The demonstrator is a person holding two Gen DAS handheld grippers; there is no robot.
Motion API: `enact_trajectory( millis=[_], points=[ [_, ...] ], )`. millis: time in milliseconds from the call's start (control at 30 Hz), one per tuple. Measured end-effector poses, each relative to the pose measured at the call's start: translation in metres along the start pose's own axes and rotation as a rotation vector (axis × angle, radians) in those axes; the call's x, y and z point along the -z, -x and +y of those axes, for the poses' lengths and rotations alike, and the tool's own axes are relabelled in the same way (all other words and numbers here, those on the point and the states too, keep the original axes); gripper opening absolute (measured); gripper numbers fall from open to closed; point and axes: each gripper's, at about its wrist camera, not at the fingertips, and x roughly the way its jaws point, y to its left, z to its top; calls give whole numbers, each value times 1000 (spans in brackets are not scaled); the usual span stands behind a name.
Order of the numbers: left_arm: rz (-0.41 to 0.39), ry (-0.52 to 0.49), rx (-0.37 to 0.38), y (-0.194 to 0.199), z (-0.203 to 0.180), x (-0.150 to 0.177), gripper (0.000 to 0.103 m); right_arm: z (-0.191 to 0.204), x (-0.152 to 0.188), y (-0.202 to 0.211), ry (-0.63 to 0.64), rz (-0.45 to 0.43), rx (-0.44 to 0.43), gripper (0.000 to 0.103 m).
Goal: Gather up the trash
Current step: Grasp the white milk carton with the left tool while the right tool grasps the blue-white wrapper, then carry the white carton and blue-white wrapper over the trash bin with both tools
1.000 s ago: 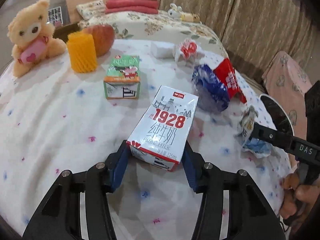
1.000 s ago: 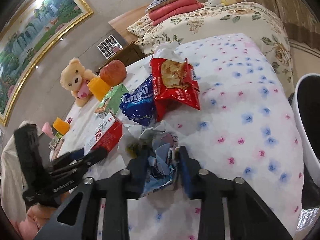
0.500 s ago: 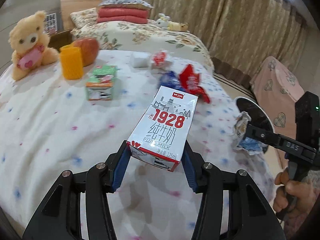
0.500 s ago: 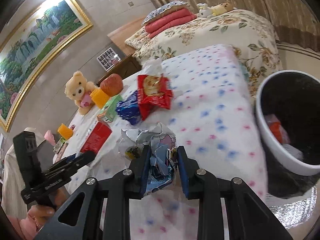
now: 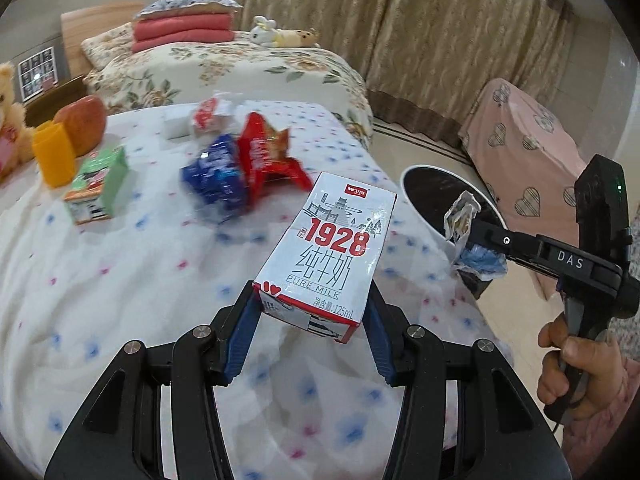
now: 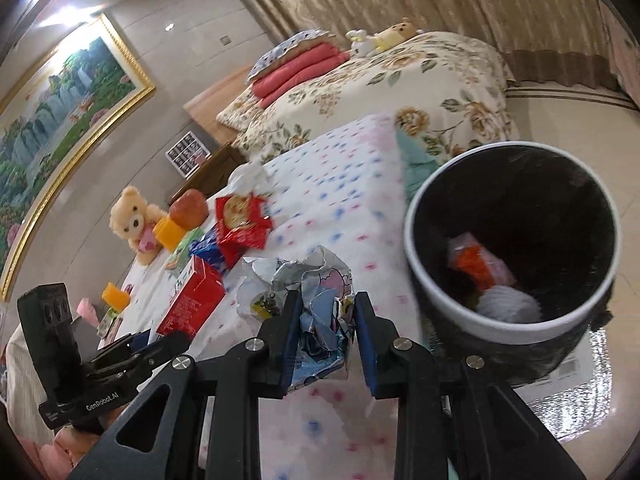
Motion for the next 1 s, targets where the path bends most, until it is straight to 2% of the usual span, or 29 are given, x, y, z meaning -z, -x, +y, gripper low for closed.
enact_trajectory(
  millis=[433, 1000],
  points=[
    [35, -75, 59, -28, -49, -20, 49, -46, -11, 27, -62, -58, 72, 27],
    [68, -149, 91, -65, -98, -44, 49, -89, -20, 38, -108, -76, 143, 27]
  ],
)
